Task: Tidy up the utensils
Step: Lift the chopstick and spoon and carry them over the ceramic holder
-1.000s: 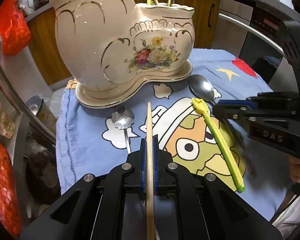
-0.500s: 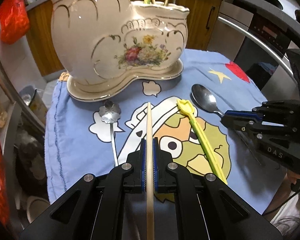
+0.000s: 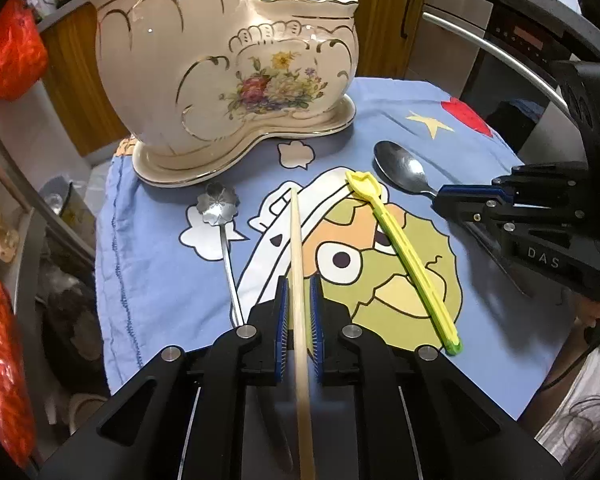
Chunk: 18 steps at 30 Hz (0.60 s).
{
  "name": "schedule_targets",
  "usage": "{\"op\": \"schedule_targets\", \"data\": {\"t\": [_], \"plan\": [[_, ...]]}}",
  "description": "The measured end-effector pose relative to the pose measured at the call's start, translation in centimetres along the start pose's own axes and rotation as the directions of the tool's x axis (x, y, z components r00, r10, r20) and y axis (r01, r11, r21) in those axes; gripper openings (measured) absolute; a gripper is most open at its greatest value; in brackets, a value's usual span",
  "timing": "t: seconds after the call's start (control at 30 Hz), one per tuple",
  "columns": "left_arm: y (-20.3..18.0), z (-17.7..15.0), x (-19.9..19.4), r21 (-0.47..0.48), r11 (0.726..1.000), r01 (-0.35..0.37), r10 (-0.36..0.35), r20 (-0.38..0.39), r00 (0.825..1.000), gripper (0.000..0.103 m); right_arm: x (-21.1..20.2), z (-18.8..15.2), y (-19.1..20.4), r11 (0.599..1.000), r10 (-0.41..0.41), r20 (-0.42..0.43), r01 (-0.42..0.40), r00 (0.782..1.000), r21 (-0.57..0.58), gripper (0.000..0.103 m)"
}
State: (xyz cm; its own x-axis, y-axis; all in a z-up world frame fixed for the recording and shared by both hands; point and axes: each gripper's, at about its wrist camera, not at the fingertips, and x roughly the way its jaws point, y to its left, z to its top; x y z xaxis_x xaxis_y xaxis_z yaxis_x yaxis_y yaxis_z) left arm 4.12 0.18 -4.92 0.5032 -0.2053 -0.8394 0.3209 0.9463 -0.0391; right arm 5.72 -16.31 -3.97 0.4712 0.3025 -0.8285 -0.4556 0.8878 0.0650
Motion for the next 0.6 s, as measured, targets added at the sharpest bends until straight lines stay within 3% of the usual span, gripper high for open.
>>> {"op": "schedule_targets", "data": {"t": [0.17,0.37,0.47,0.6], "plan": [[0.0,0.1,-0.2,0.008,1.0,0.008,-0.008,0.016,1.0,0.006,-0.8,0.0,0.3,1.0,0.012,0.025,-0.012,1.0,-0.006,0.006],[0.3,0.3,-3.5,0.006,0.999,0.045,-0.046,0.134,0.99,0.006,-3.6,0.0,0.0,0.999,0.032,0.121,-0.033,0.992,0.004,0.006],[0.5,0.6,-5.7,0.005,0.998,0.07,-0.069,0.22,0.973,0.006,-5.6,0.2,0.0,0.998,0.057,0.209,-0.059,0.976,0.004,0.006],[0.5,0.9,-8.4,0.02,0.997,0.076,-0.078,0.352,0.933,0.006,-7.3,0.4,0.0,0.997,0.069,0.3,-0.074,0.952,0.006,0.006]]}}
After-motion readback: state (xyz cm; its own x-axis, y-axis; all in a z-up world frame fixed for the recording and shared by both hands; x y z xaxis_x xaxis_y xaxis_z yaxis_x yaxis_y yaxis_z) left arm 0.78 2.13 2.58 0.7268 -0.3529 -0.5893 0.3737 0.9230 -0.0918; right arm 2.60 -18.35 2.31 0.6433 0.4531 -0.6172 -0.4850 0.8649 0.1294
